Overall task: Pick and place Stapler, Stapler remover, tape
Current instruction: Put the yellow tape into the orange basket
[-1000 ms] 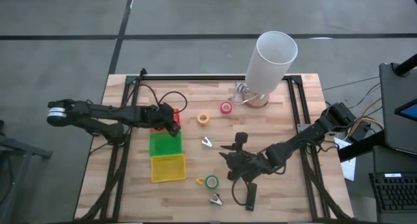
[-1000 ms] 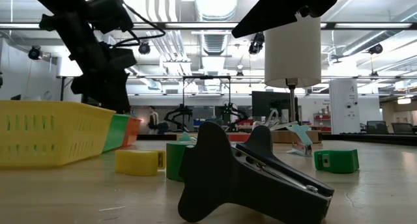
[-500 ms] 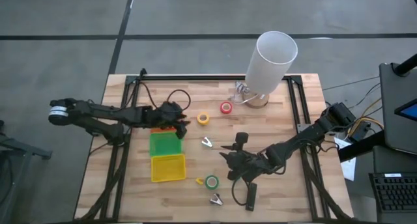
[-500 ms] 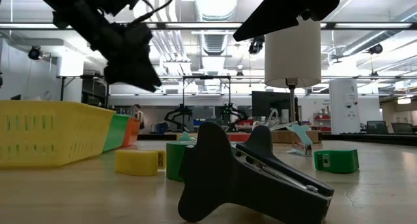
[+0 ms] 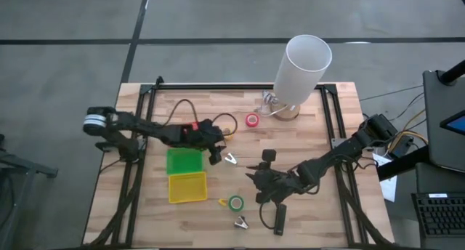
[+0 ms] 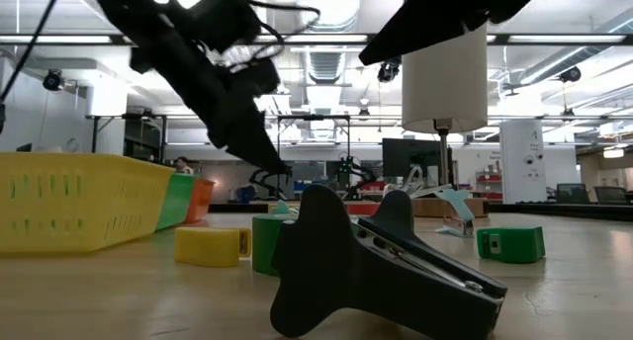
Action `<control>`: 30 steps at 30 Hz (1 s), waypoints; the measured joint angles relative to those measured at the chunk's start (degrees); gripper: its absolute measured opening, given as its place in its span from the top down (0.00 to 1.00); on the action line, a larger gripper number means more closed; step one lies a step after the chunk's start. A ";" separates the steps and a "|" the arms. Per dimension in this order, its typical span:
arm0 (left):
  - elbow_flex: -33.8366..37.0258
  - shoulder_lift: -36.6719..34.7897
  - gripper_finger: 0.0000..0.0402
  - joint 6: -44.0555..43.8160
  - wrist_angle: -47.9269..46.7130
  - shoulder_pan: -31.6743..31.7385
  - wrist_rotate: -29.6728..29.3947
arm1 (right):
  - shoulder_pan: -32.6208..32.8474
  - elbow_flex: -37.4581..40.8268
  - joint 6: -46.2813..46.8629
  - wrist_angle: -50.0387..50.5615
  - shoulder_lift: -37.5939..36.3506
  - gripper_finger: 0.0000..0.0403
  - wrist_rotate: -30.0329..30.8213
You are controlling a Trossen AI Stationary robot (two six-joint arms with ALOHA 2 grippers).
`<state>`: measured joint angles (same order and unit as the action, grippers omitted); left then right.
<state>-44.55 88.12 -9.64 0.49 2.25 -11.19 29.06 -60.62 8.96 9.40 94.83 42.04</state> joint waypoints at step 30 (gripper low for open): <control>-8.18 6.14 0.56 11.48 -8.05 4.04 -3.56 | -6.68 29.88 1.38 -32.74 -20.43 0.98 -29.78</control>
<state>-52.74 94.26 1.84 -7.56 6.29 -14.75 22.38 -30.74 10.34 -23.34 74.40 12.26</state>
